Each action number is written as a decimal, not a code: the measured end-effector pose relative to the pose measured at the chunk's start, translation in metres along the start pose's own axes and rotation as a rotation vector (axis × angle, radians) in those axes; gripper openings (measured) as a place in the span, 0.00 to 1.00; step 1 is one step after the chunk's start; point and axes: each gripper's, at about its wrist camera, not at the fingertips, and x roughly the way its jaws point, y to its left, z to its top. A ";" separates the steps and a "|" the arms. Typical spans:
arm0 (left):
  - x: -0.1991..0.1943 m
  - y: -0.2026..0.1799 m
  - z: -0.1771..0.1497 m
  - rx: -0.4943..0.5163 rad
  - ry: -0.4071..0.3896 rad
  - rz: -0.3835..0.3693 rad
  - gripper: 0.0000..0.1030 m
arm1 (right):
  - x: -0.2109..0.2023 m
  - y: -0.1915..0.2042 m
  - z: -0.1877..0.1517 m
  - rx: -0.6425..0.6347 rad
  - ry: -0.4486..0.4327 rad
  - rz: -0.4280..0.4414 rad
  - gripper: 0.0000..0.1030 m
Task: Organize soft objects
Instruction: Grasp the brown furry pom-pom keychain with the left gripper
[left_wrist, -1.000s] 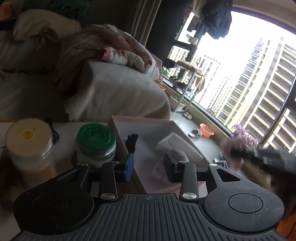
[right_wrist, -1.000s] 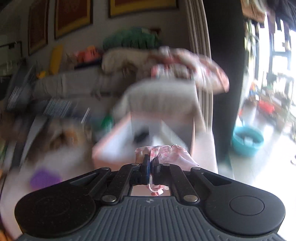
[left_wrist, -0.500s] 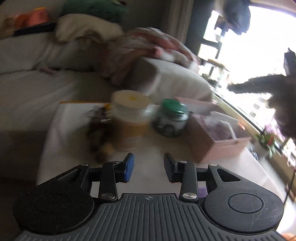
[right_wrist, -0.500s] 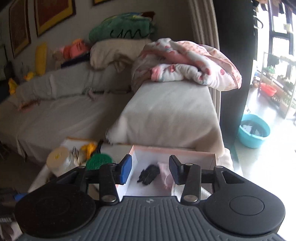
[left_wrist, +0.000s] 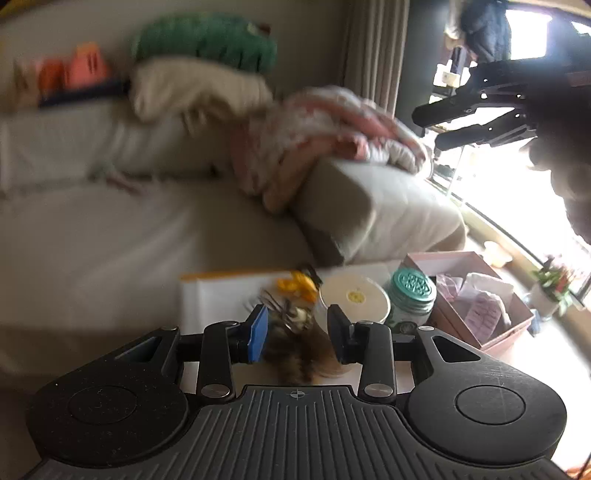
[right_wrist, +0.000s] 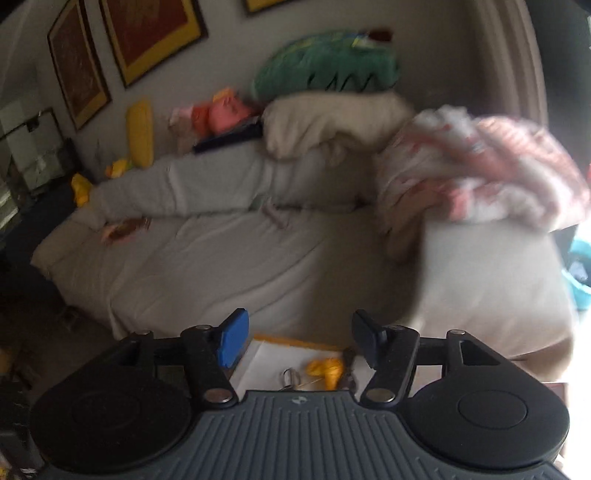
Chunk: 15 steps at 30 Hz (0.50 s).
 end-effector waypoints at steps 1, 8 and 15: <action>0.016 0.006 -0.001 -0.038 0.016 -0.017 0.38 | 0.011 0.002 -0.002 -0.023 0.027 -0.006 0.61; 0.106 0.039 -0.016 -0.202 0.121 -0.077 0.38 | 0.077 -0.025 -0.020 -0.014 0.210 -0.049 0.60; 0.121 0.049 -0.033 -0.143 0.176 -0.027 0.44 | 0.175 -0.041 -0.024 0.029 0.432 -0.050 0.60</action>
